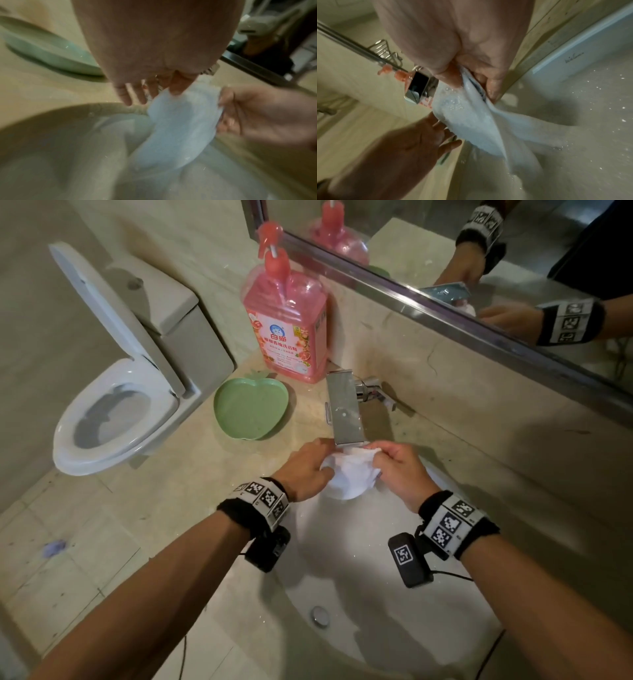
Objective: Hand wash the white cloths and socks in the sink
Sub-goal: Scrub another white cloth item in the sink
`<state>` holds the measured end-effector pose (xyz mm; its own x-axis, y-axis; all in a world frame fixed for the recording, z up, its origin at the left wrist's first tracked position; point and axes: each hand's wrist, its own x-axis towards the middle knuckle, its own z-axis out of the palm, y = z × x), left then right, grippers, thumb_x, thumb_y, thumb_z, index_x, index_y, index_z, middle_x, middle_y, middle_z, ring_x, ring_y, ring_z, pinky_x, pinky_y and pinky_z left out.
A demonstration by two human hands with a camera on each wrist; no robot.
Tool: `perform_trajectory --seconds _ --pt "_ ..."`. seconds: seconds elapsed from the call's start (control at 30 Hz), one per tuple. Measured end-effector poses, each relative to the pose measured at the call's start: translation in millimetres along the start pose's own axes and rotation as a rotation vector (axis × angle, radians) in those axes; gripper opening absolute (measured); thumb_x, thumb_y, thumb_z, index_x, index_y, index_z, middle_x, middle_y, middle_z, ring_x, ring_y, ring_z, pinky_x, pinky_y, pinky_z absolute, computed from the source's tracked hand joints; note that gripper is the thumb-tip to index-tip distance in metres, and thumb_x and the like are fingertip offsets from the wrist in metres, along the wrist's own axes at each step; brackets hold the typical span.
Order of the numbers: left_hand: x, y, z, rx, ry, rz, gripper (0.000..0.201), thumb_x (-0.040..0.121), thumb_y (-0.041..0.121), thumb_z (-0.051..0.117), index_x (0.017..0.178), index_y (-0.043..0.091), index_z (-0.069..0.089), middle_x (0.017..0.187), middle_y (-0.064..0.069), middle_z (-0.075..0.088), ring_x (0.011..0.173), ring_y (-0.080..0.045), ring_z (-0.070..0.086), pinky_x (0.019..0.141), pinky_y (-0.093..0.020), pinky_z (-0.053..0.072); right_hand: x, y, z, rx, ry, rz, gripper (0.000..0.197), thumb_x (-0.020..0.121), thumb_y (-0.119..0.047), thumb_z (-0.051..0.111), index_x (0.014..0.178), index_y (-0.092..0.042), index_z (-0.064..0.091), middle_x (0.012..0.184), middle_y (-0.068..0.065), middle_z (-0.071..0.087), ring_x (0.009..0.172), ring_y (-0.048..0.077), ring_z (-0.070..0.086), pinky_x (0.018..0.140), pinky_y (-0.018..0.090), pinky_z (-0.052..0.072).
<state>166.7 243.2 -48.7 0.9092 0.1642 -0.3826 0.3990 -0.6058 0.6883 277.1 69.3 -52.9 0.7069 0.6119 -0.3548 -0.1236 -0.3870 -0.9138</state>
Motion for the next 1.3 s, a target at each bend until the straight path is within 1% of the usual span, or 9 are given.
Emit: perform_trajectory --seconds 0.17,0.3,0.43,0.5,0.6,0.77,0.93,1.1,1.3 --pt "-5.4 -8.8 -3.6 0.132 0.172 0.081 0.022 0.093 0.032 0.064 0.106 0.015 0.07 0.099 -0.005 0.072 0.092 -0.025 0.066 0.077 -0.031 0.047 3.8 -11.8 -5.0 0.043 0.026 0.032 0.032 0.076 -0.023 0.049 0.079 -0.038 0.077 0.073 0.001 0.071 0.073 0.022 0.063 0.061 0.034 0.05" --pt "-20.9 -11.2 -27.8 0.088 0.32 0.199 0.026 0.09 0.035 0.07 0.097 0.01 0.071 0.098 -0.006 0.07 0.085 -0.023 0.063 0.076 -0.034 0.049 4.8 -12.7 -13.8 -0.02 0.042 -0.005 0.036 0.088 -0.01 0.052 0.084 -0.035 0.077 0.096 0.028 0.071 0.079 0.025 0.059 0.074 0.039 0.047" --pt "-31.2 -11.6 -40.0 0.241 0.043 0.103 0.027 0.094 0.043 0.061 0.095 0.015 0.062 0.087 -0.006 0.067 0.081 -0.027 0.059 0.07 -0.035 0.046 3.9 -18.2 -11.4 -0.222 0.032 -0.123 0.031 0.094 -0.004 0.053 0.106 -0.025 0.073 0.089 -0.014 0.066 0.077 0.005 0.059 0.075 0.026 0.046" --pt "-30.9 -11.4 -42.6 0.312 -0.011 0.053 0.025 0.092 0.042 0.064 0.095 0.017 0.065 0.09 -0.006 0.07 0.085 -0.026 0.061 0.071 -0.034 0.045 -0.3 -22.7 -7.0 -0.243 0.02 -0.149 0.033 0.094 -0.001 0.053 0.09 -0.03 0.069 0.066 -0.025 0.059 0.062 -0.004 0.051 0.063 0.018 0.04" --pt "-29.9 -12.6 -46.2 0.378 0.065 0.099 0.024 0.092 0.04 0.064 0.095 0.017 0.07 0.094 -0.005 0.071 0.085 -0.024 0.062 0.068 -0.03 0.038 -5.9 -22.7 -6.1 -0.253 -0.006 -0.172 0.046 0.091 0.004 0.051 0.069 -0.036 0.056 0.052 -0.027 0.053 0.052 -0.003 0.045 0.054 0.013 0.029" --pt "-23.0 -16.6 -37.4 0.334 0.161 -0.132 0.054 0.099 0.051 0.045 0.062 0.015 0.062 0.066 -0.005 0.064 0.074 -0.029 0.063 0.065 -0.034 0.043 -8.0 -19.9 -10.0 -0.238 -0.063 -0.163 0.034 0.093 0.004 0.05 0.107 -0.013 0.077 0.097 -0.008 0.073 0.082 0.02 0.063 0.069 0.027 0.047" --pt "-10.6 -3.7 -25.8 0.131 -0.089 -0.287 0.023 0.074 0.041 0.077 0.07 0.018 0.078 0.059 0.006 0.071 0.059 -0.004 0.067 0.066 -0.021 0.053 -10.8 -18.1 -6.7 -0.224 -0.117 -0.22 0.047 0.088 0.009 0.048 0.089 -0.029 0.076 0.098 -0.02 0.073 0.098 -0.005 0.065 0.082 0.014 0.05" --pt "-7.7 6.2 -19.7 0.114 -0.113 -0.189 0.011 0.076 0.015 0.073 0.083 0.02 0.08 0.078 0.003 0.077 0.062 -0.001 0.067 0.059 -0.006 0.045 -10.1 -13.6 -9.3 -0.214 -0.073 -0.235 0.045 0.087 0.008 0.048 0.083 -0.028 0.075 0.092 -0.019 0.073 0.094 0.013 0.068 0.076 0.03 0.054" --pt "-2.8 4.9 -26.8 0.091 -0.11 -0.257 0.009 0.082 0.02 0.073 0.087 0.016 0.08 0.078 0.0 0.077 0.063 -0.003 0.067 0.072 -0.022 0.054 -7.5 -9.6 -12.2 -0.177 -0.039 -0.229 0.047 0.087 0.01 0.049 0.081 -0.029 0.074 0.089 -0.005 0.075 0.074 0.039 0.061 0.062 0.034 0.048"
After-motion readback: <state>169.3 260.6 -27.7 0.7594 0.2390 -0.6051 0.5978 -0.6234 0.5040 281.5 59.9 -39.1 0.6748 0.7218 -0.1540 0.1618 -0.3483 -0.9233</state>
